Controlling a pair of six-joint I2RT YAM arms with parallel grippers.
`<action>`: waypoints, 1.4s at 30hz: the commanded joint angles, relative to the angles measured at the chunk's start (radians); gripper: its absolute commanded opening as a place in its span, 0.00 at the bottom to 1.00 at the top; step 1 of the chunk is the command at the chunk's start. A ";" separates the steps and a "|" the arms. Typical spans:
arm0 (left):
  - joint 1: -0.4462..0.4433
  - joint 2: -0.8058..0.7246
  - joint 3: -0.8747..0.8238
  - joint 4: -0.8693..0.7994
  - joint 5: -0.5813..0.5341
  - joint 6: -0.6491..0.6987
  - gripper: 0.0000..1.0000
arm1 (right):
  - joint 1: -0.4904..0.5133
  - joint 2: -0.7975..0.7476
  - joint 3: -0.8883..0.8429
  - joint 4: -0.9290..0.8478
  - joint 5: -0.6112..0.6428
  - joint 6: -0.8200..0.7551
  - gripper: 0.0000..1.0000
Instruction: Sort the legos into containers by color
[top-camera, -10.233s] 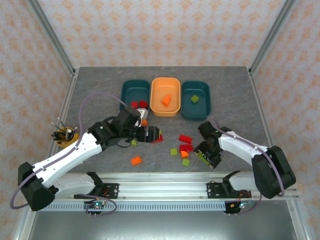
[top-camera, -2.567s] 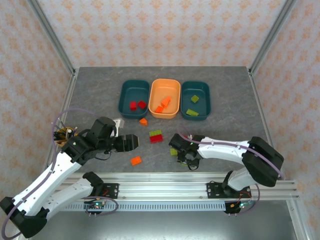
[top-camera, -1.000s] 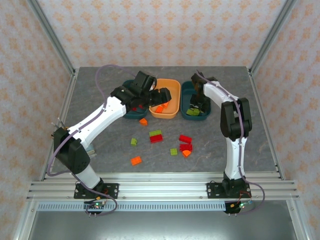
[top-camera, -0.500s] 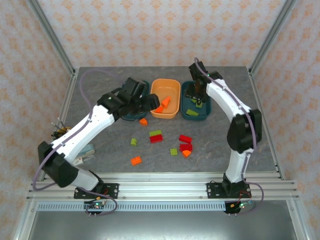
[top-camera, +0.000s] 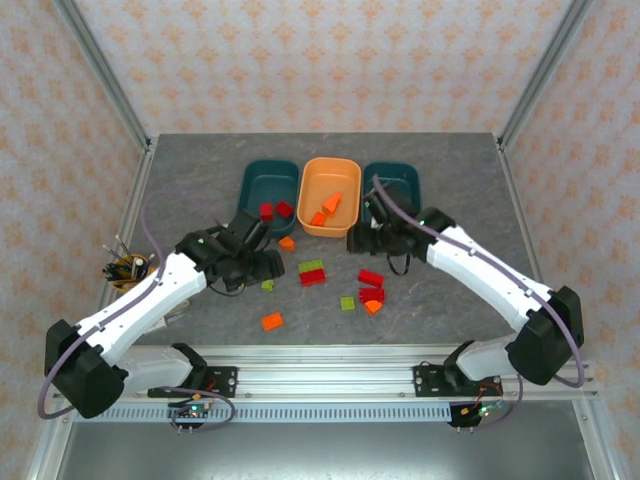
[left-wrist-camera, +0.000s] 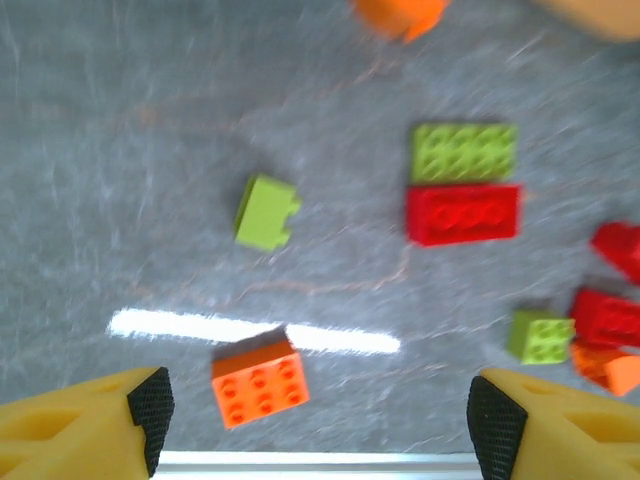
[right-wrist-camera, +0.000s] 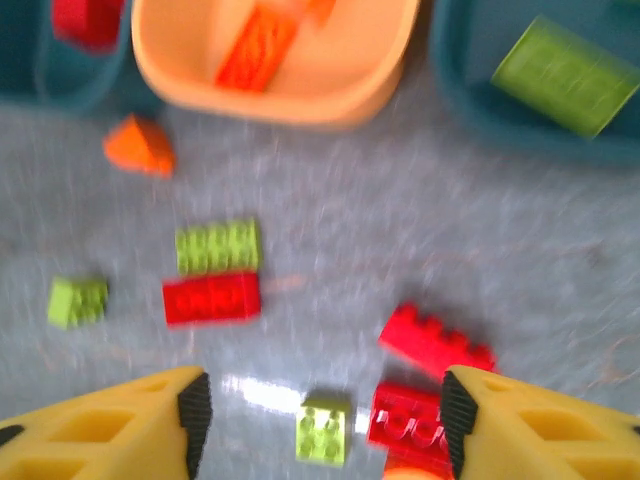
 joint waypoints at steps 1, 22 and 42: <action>-0.047 0.013 -0.077 -0.005 0.059 -0.075 0.82 | 0.097 -0.016 -0.080 0.058 -0.118 -0.041 0.70; -0.116 0.164 -0.317 0.299 0.092 -0.347 0.79 | 0.179 -0.095 -0.227 0.178 -0.200 0.029 0.83; -0.137 0.173 -0.199 0.176 -0.001 -0.299 0.43 | 0.168 -0.144 -0.184 0.146 -0.068 0.061 0.81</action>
